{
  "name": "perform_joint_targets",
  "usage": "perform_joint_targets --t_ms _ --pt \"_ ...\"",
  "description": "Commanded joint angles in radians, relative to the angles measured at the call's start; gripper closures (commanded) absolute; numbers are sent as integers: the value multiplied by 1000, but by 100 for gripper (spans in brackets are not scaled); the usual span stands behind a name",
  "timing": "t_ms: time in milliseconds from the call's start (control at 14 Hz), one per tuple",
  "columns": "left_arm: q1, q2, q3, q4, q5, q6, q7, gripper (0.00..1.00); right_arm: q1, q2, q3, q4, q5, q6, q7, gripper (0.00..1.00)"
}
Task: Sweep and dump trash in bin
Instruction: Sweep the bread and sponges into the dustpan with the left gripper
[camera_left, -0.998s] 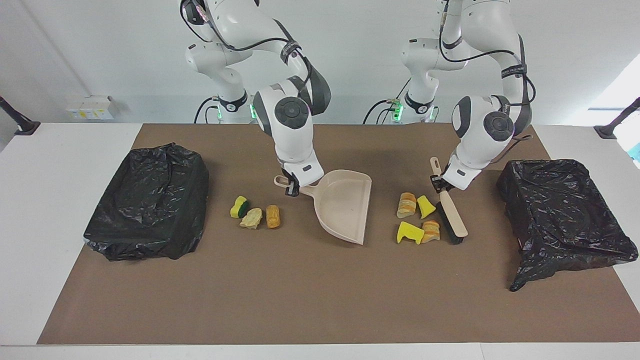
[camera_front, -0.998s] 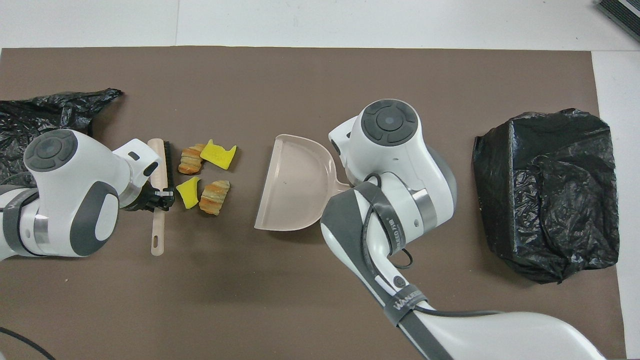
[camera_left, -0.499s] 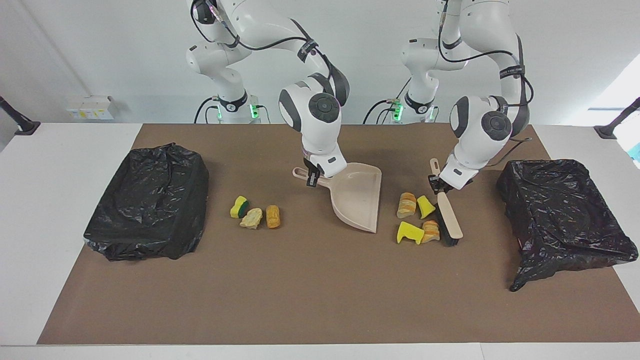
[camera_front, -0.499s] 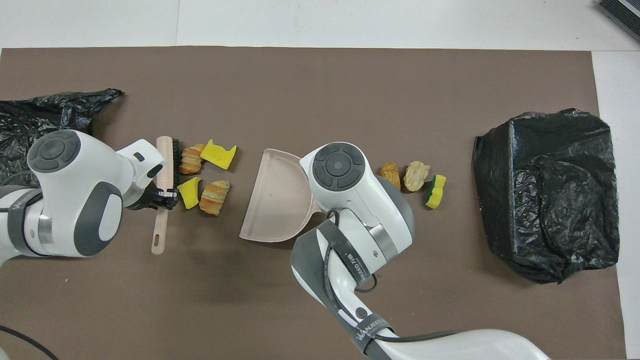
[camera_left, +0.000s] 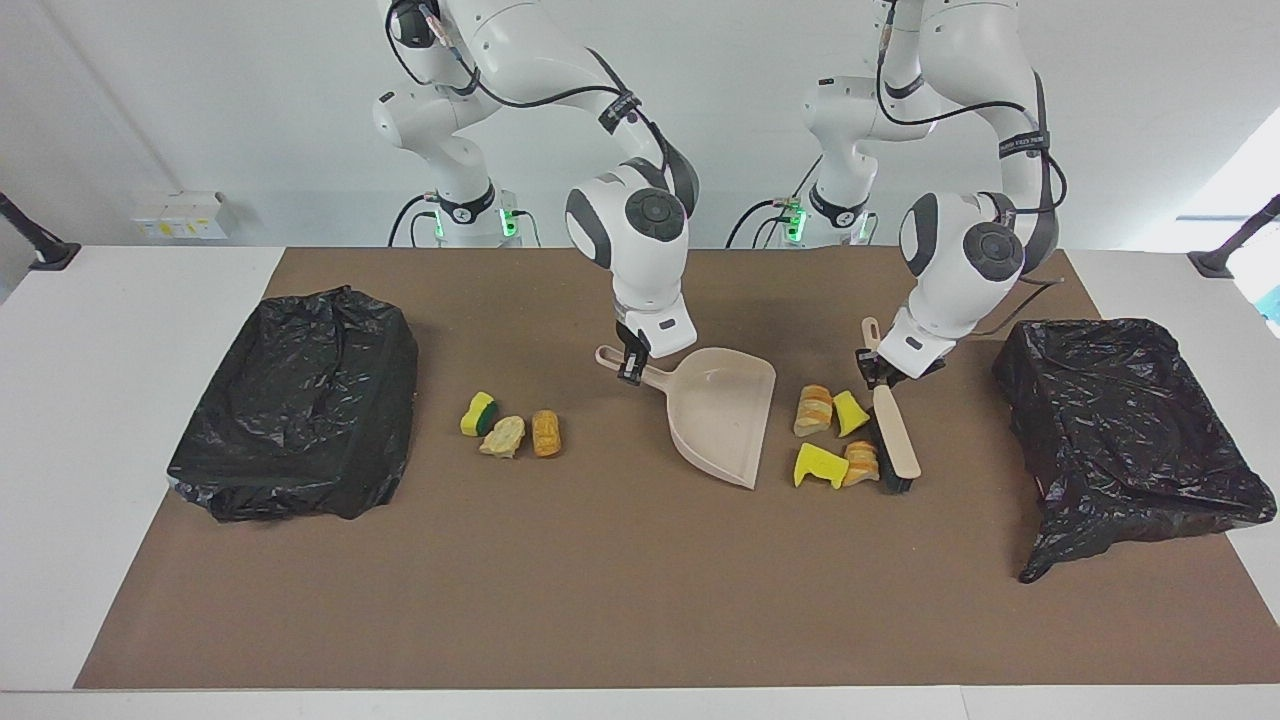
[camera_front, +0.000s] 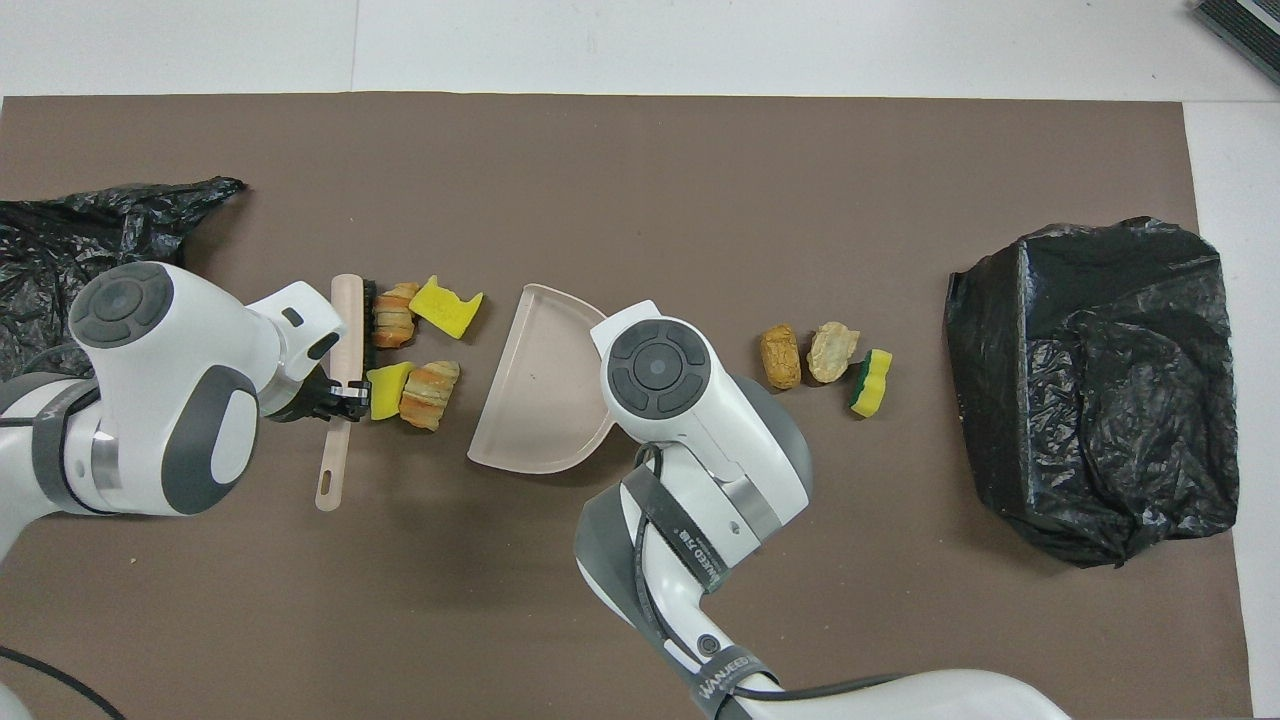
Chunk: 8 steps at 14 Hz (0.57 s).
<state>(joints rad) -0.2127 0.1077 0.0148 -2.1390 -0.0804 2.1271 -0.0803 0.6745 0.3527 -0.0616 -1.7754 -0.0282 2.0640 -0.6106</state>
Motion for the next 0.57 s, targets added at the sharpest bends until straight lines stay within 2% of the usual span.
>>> perform_joint_targets --t_ms 0,285,499 --pt "-81 -20 10 -24 -33 5 -42 100 -3 -26 3 -35 -32 25 35 100" --pt "-256 -37 10 -30 -110 5 -174 100 -4 -26 3 -35 -32 24 35 100" --pt "-335 -48 10 -28 -163 -16 -196 100 -4 -26 3 -35 -32 22 35 100"
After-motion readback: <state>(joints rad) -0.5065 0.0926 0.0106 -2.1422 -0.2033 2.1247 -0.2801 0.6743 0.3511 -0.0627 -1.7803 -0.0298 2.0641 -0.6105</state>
